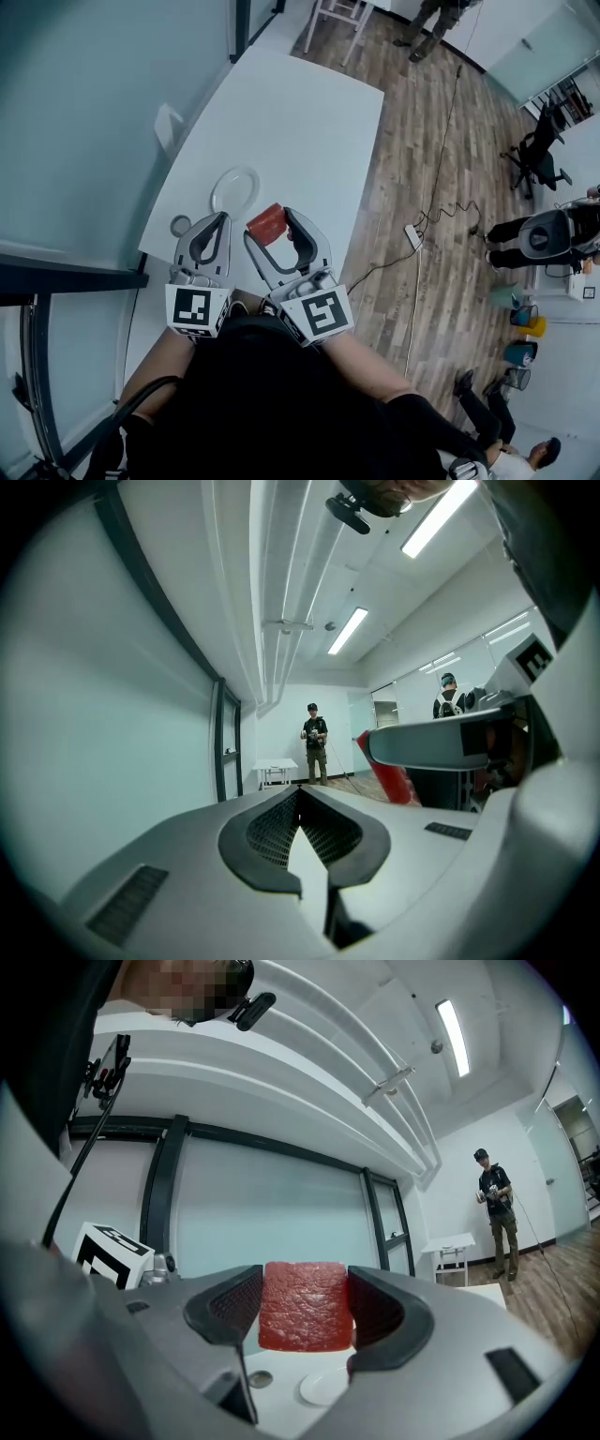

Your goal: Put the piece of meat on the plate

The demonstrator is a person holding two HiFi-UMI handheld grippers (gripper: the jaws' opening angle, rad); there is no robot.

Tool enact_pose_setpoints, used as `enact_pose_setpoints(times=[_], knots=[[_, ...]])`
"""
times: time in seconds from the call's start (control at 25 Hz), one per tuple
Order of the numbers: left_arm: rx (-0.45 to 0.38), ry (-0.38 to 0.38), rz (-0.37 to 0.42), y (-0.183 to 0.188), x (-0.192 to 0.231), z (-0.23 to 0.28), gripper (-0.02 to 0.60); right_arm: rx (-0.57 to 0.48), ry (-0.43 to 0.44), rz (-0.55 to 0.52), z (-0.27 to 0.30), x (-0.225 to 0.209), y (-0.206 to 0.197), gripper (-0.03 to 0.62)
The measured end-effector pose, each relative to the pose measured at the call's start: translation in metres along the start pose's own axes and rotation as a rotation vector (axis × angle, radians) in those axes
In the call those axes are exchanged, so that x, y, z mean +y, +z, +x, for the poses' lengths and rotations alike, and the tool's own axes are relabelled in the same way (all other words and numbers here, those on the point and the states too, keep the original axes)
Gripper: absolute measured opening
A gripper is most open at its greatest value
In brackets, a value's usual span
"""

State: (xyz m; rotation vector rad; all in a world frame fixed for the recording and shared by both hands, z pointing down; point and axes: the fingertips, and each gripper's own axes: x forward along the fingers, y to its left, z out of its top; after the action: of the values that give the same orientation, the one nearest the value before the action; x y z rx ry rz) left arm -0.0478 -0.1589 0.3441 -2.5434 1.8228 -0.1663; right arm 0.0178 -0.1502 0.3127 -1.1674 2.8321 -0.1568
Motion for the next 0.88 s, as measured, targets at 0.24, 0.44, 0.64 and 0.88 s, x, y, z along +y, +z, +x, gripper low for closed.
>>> enact_pose_setpoints(times=[0.24, 0.44, 0.64, 0.88], knots=[[0.017, 0.039, 0.002, -0.008, 0.004, 0.004, 0.003, 0.022, 0.032, 0.01, 0.01, -0.007, -0.01, 0.288], [0.059, 0.03, -0.008, -0.024, 0.016, 0.011, 0.003, 0.051, 0.018, 0.027, 0.024, -0.012, -0.022, 0.288], [0.092, 0.003, -0.025, -0.034, 0.028, 0.026, 0.003, 0.107, -0.031, 0.05, 0.037, -0.021, -0.036, 0.288], [0.141, -0.018, -0.067, -0.058, 0.042, 0.037, 0.003, 0.191, -0.076, 0.057, 0.054, -0.031, -0.063, 0.288]])
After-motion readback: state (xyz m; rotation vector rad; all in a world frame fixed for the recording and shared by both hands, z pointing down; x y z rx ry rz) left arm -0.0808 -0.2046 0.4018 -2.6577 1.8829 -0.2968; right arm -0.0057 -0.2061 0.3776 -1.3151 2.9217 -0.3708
